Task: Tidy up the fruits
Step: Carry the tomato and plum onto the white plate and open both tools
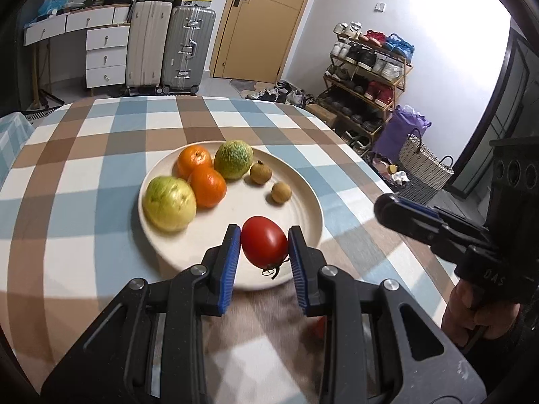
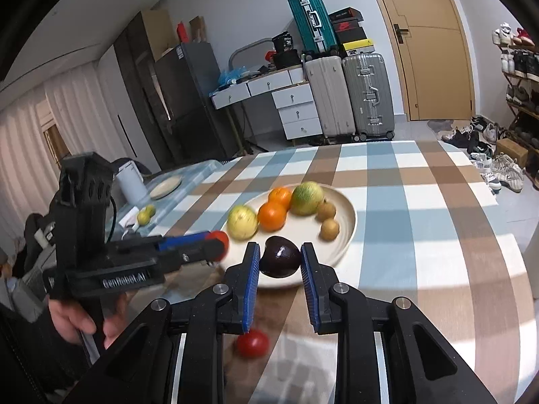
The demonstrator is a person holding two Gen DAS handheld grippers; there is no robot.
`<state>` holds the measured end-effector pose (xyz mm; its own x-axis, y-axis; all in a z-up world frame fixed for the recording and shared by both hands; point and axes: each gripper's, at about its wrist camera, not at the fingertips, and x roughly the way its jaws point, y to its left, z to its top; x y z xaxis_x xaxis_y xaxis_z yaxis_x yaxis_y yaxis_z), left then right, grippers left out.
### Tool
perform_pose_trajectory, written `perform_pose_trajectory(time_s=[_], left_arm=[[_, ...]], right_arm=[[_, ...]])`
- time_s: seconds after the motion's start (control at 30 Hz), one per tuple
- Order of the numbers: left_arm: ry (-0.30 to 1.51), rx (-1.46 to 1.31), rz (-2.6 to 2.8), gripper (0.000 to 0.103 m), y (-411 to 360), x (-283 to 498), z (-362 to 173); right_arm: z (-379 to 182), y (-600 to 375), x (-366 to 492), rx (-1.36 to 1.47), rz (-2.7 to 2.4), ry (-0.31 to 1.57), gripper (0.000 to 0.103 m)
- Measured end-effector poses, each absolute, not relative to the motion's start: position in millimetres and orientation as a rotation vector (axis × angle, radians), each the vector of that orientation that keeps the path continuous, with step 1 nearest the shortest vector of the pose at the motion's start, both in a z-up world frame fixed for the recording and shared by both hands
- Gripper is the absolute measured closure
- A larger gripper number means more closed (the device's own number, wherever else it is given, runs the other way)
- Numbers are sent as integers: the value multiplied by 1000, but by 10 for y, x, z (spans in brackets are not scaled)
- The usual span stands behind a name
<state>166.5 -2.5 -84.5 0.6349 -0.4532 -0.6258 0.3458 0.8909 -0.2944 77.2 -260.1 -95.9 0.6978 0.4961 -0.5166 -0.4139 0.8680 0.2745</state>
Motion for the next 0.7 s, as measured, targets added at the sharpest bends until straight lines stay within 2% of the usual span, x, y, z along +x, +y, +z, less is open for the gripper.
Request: perform_pose_trajectory(time_s=[0.5,0.7], left_arm=[[791,-149,-464,77,-290,2613,-974],[832,-170,-472,77,-251,2815,-1069]], right_arm=[[-1130,-2480,1823,100,557,735,78],[-1270,-2357,1915,16,607,770,78]])
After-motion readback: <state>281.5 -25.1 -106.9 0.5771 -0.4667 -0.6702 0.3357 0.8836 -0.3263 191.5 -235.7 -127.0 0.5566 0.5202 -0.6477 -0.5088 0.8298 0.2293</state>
